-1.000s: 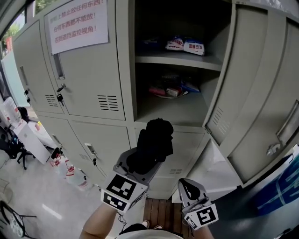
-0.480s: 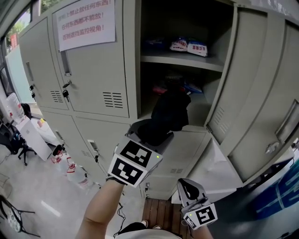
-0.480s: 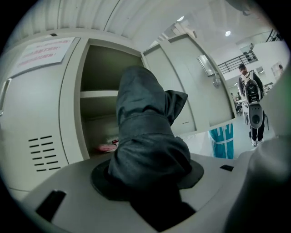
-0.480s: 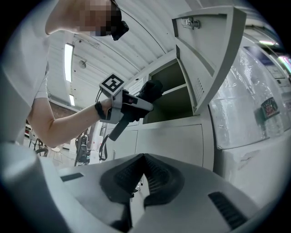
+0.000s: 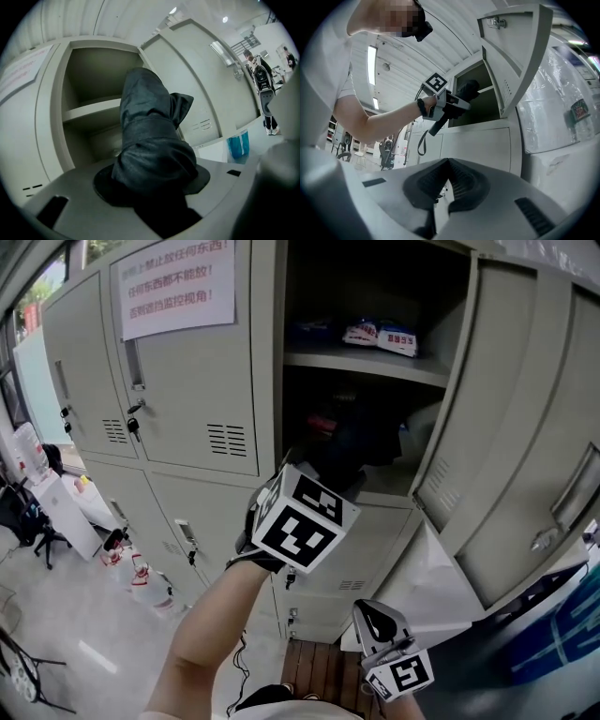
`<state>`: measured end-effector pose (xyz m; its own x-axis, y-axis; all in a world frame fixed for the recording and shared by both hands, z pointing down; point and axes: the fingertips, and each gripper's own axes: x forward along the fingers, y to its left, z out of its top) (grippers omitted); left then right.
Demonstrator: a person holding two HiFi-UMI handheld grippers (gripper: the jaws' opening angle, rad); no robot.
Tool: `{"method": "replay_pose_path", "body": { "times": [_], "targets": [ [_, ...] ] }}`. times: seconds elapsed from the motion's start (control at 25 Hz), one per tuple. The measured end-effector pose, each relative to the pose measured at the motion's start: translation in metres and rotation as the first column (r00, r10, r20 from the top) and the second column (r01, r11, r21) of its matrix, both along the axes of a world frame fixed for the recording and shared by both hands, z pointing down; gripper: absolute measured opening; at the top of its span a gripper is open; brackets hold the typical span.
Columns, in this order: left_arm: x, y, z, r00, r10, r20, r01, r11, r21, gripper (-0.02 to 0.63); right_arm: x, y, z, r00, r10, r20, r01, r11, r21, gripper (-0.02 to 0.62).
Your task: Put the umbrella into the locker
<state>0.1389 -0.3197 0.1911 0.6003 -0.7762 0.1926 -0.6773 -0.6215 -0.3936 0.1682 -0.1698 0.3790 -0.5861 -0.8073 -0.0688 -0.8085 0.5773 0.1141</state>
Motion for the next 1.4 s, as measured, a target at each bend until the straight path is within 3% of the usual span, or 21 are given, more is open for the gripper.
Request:
{"method": "replay_pose_path", "body": {
  "times": [0.32, 0.64, 1.0, 1.24, 1.4],
  "targets": [
    [0.016, -0.038, 0.005, 0.990, -0.045, 0.133, 0.046, 0.999, -0.008, 0.241, 0.002, -0.005, 0.004, 1.000, 0.006, -0.002, -0.006, 1.000, -0.016, 0.015],
    [0.037, -0.074, 0.013, 0.962, -0.056, 0.268, 0.077, 0.995, -0.068, 0.242, 0.004, -0.012, 0.005, 1.000, 0.015, 0.005, -0.014, 0.999, -0.031, 0.015],
    [0.046, -0.100, 0.034, 0.902, -0.052, 0.429, 0.119, 0.984, -0.131, 0.247, 0.010, -0.019, 0.005, 1.000, 0.028, 0.003, -0.028, 0.999, -0.021, 0.015],
    [0.042, -0.118, 0.055, 0.825, -0.038, 0.564, 0.166, 0.970, -0.178, 0.252, 0.007, -0.022, 0.006, 1.000, 0.020, 0.004, -0.020, 0.999, -0.027, 0.015],
    [0.041, -0.124, 0.058, 0.830, -0.029, 0.558, 0.186, 0.956, -0.228, 0.255, 0.011, -0.024, 0.008, 1.000, 0.022, 0.006, -0.022, 0.999, -0.035, 0.015]
  ]
}}
